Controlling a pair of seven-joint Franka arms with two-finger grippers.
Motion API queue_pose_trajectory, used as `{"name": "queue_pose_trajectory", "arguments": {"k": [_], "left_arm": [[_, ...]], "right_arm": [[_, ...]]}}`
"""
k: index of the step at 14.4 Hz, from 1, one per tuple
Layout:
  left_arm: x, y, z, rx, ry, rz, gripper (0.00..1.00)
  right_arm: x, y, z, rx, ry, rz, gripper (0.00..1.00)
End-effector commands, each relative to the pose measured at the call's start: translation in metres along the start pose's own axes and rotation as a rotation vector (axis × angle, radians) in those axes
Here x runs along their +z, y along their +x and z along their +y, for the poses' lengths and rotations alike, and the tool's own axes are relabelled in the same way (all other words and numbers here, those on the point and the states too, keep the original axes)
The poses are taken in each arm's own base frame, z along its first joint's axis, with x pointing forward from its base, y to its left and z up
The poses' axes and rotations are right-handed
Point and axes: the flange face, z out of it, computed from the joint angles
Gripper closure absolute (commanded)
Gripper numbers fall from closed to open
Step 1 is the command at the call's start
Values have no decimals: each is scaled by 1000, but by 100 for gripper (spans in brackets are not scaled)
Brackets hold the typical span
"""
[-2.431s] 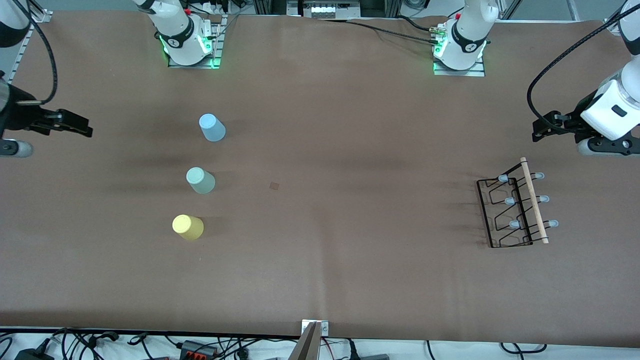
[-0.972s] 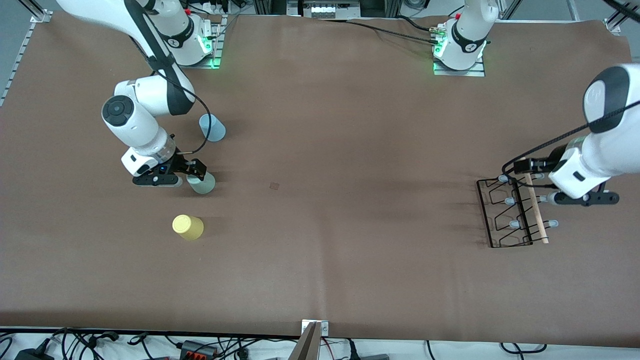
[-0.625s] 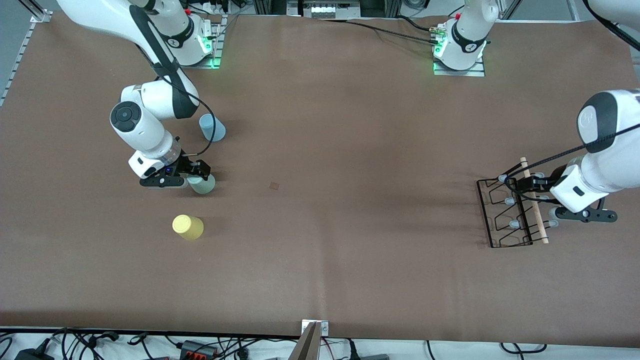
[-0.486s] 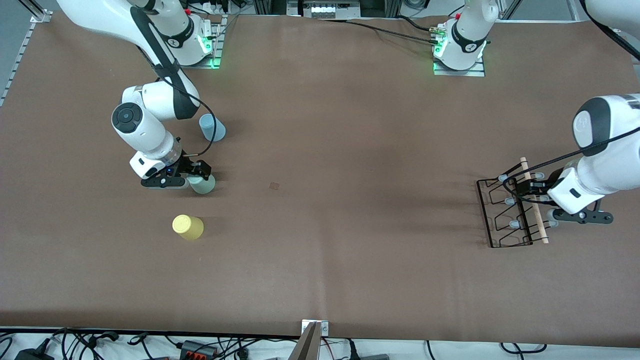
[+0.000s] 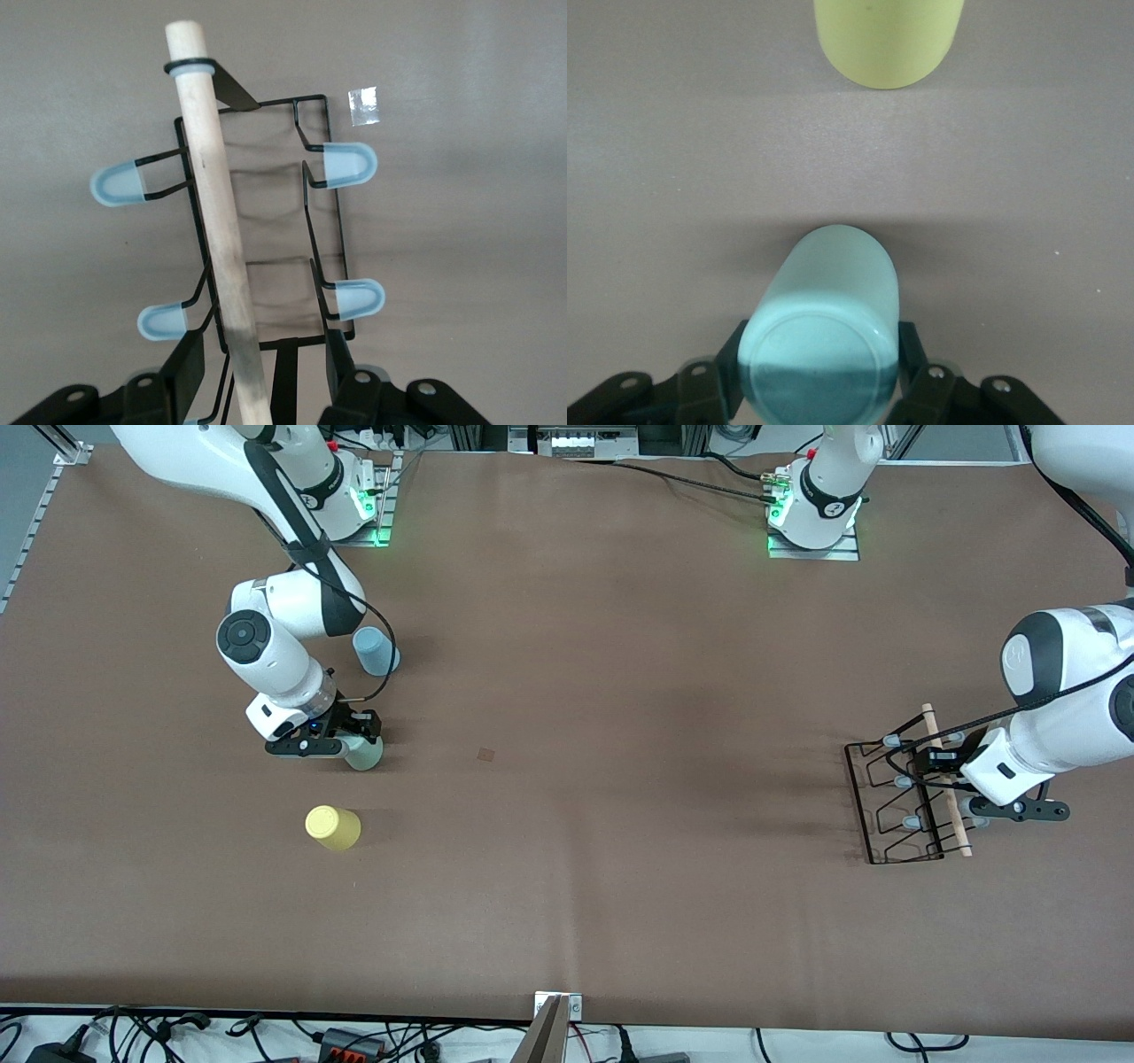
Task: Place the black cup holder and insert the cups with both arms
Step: 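Grasp the teal cup and the rack handle with the right and left grippers, then move the black wire rack to the table middle with the left gripper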
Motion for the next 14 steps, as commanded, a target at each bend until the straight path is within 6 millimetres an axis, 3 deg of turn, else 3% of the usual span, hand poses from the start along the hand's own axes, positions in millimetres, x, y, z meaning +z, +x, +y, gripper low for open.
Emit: {"name": "queue_pose_trajectory", "arguments": {"k": [1,5,8,10,12,14], "left_arm": [[10,-1,-2,22,13,-6,54],[7,0,-2,19,13,-3,92],[-4,1,-3,17,15,11,98],[-23,2,1,24,17,42,99],[-58,0,17,41,19,56,99],[-91,2,54,94,0,15,99]], "right_arm": [[-13,1,-3,-3,-1,-6,94],[-82,14,2,-47,-31,-76,98],[-115,11,8,-60,-39,-88,98],[-138,7,12,-80,-41,-92,98],[-163,3,21,-93,-43,-95,98],[-189,-4,32,-90,-48,-105,98]]}}
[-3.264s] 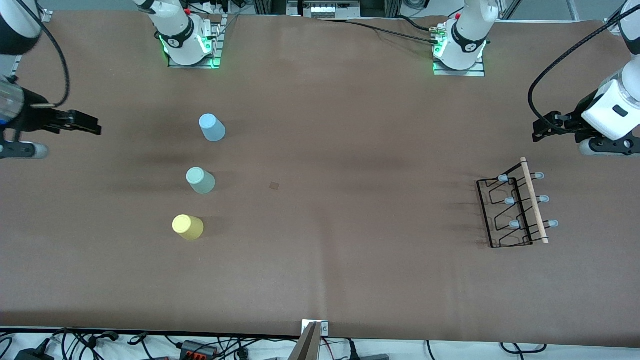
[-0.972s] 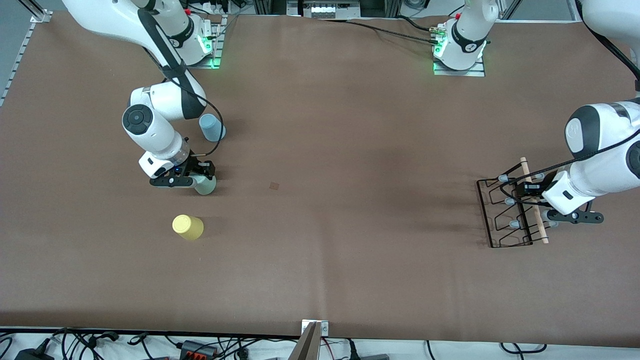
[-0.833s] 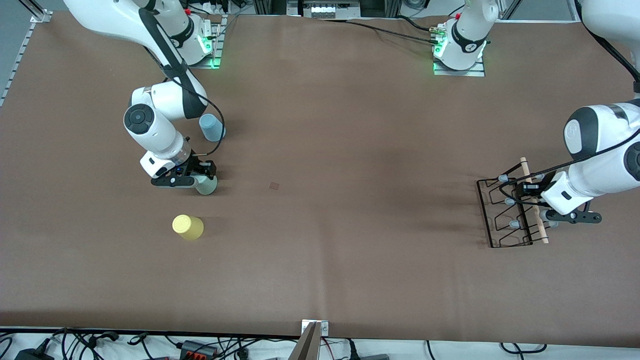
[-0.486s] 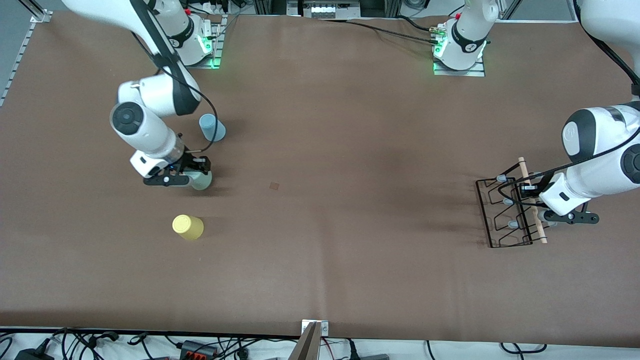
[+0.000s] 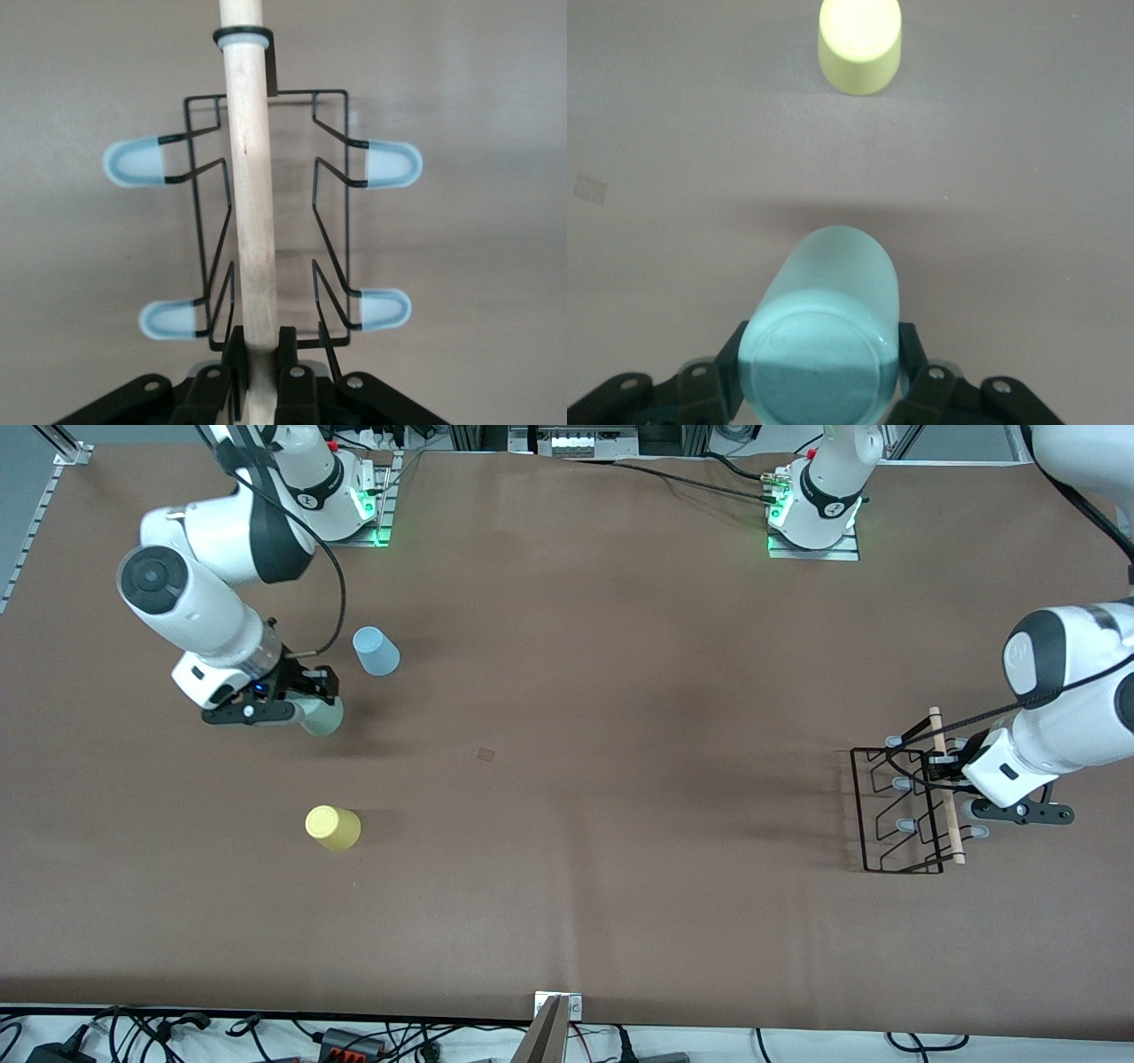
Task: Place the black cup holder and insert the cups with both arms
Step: 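Move the black wire rack to the table middle with the left gripper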
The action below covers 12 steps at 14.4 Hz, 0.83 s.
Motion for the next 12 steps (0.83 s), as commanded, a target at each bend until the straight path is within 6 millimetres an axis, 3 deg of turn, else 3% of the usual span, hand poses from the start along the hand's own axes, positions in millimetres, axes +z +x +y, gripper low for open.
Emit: {"name": "queue_pose_trajectory", "arguments": {"k": [1,4,7,8,12], "left_arm": [[-67,-2,59,80,-12,-46,99],[-80,-9,150,85,-49,-87,99],[-77,-27,265,39,-79,-104,99],[-77,-40,312,41,-84,-102,99],[-56,-78,439,-65,-109,-71,99]], "right_arm": [[-38,-21,15,-18,-9,-16,98],[-65,-41,17,-19,-15,-46,98],[-58,-41,16,-22,-17,-57,98],[-58,-40,16,-22,-17,-57,98],[-59,-39,17,-19,-14,-45,98]]}}
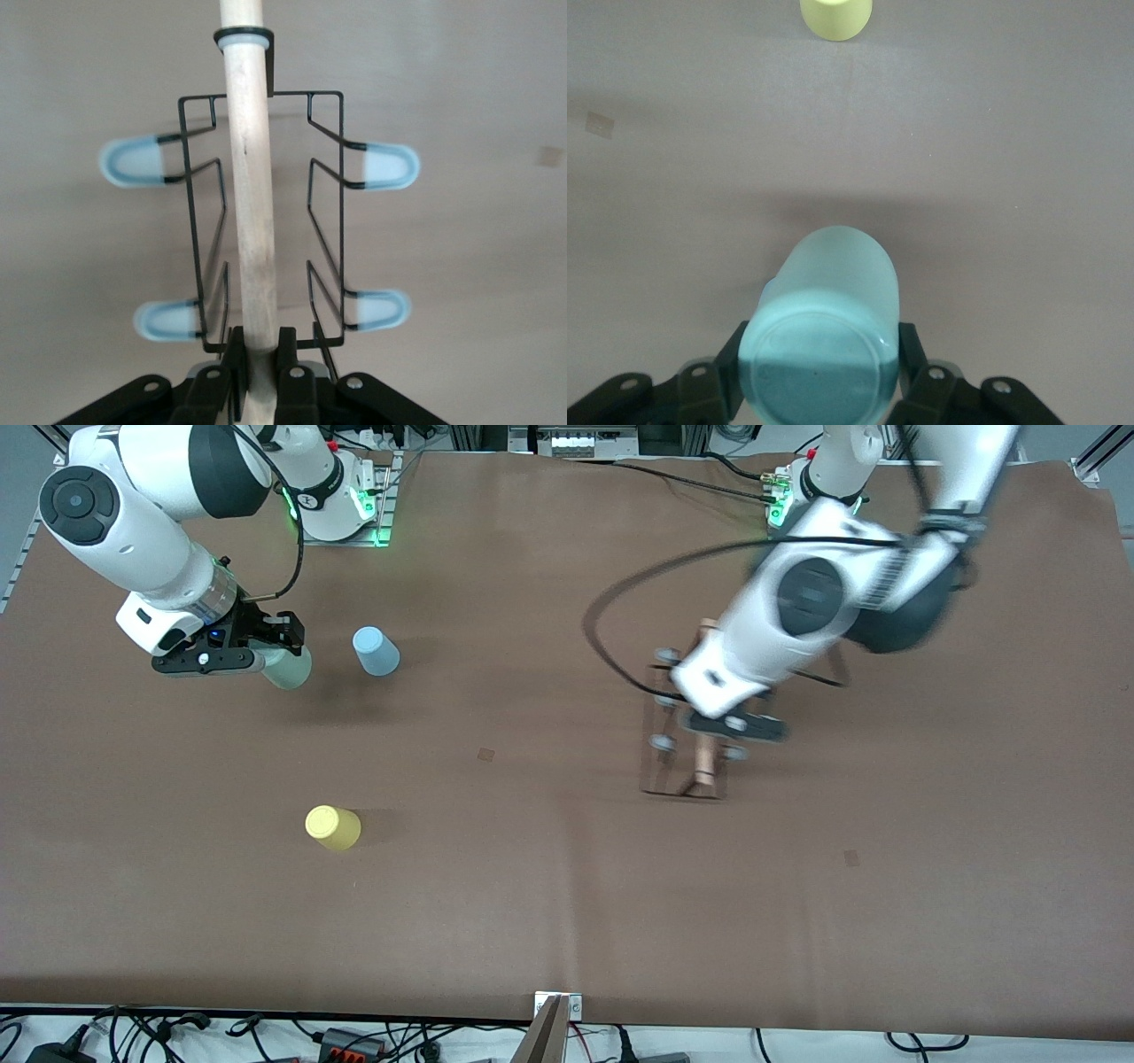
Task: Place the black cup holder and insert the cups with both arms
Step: 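Move the black wire rack to the table middle with the left gripper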
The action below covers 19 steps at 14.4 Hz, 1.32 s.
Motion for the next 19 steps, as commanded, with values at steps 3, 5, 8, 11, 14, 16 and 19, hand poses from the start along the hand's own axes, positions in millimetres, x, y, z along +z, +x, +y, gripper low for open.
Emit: {"name": "queue_pose_trajectory", "arguments": {"k": [3,5,8,11,14,16,19], "left_arm": [[48,-35,104,-58,-36,31,99],[68,-43,126,-49,1,80,99],[94,-49,146,-67,24,112,99],[104,-47,147,-74,22,100,99],[108,-44,145,-58,37,112,52],[103,-43,145,-36,59,151,17],[68,-38,134,-38,59,200,0]], "right_arm": [[-3,-1,2,-14,-5,11,98],[-2,-1,2,-14,-3,11,98],[-2,0,2,-14,-3,10,97],[-1,0,2,-14,-3,8,97],[1,1,2,-11,-3,5,97],[1,2,3,-5,3,6,97],[-3,3,-11,41,17,21,97]]}}
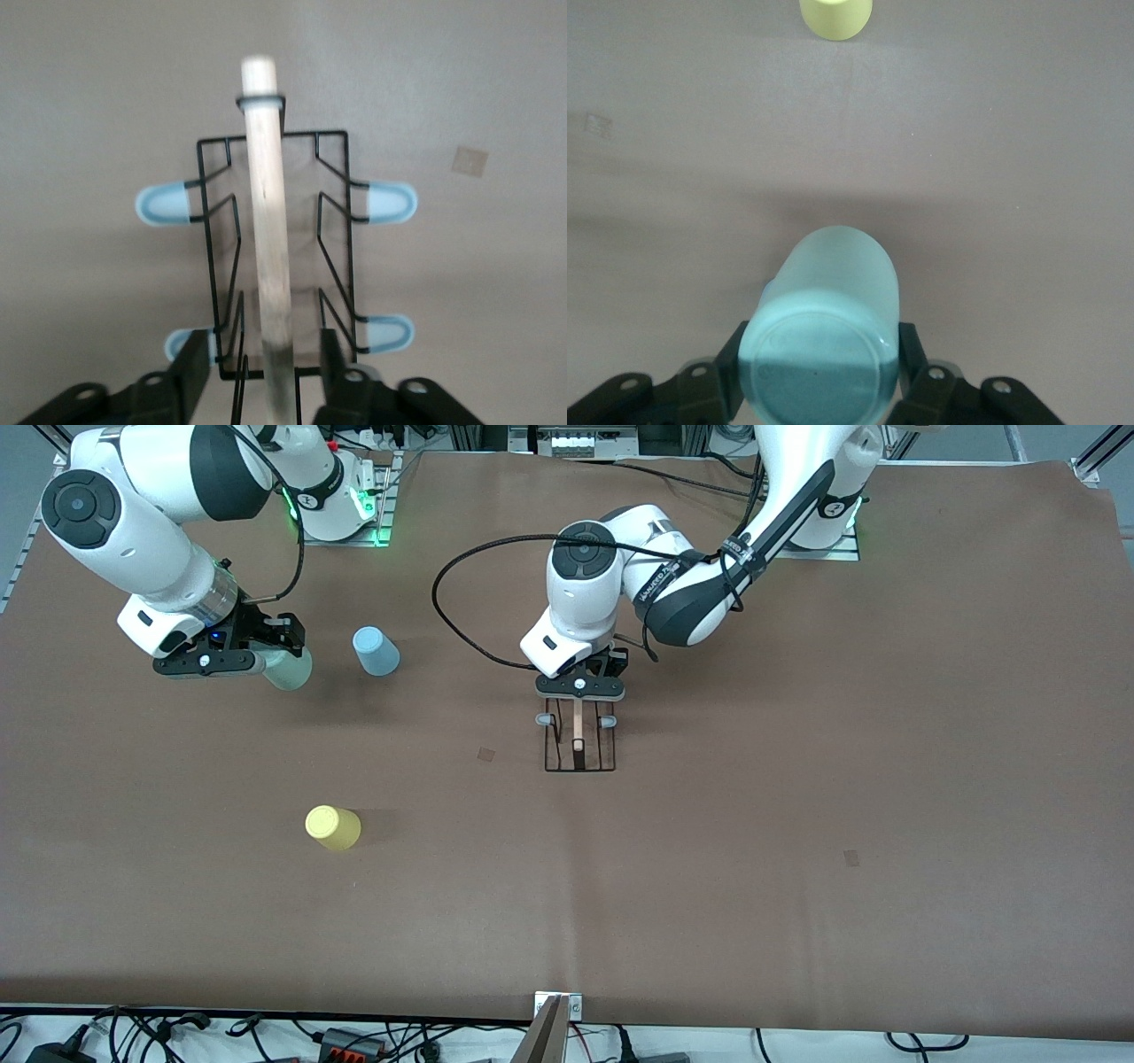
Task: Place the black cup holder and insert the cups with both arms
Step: 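Release the rack with the left gripper while the right gripper lifts the cup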
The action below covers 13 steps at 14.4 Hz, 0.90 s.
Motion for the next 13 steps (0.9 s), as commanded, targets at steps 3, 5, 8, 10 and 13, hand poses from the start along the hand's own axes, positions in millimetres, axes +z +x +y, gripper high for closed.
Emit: {"name": "queue_pose_trajectory", "arguments": {"k": [3,5,8,10,13], "left_arm": [[-81,36,-53,43,48,74,0],[-106,56,-81,115,93,38,0],[-134,93,-149,205,130,-17,0],[-144,120,-210,253,127,-34,0],[-158,134,-277,300,146,-56,0]], "right_arm": [[-18,1,-62,145,80,29,97],[-27,4,-98,220,102,34,97],[-38,4,-178,347,124,37,97],[-36,4,-237,426,145,16,97],[-24,-3,-305,506,185,13,97]]}}
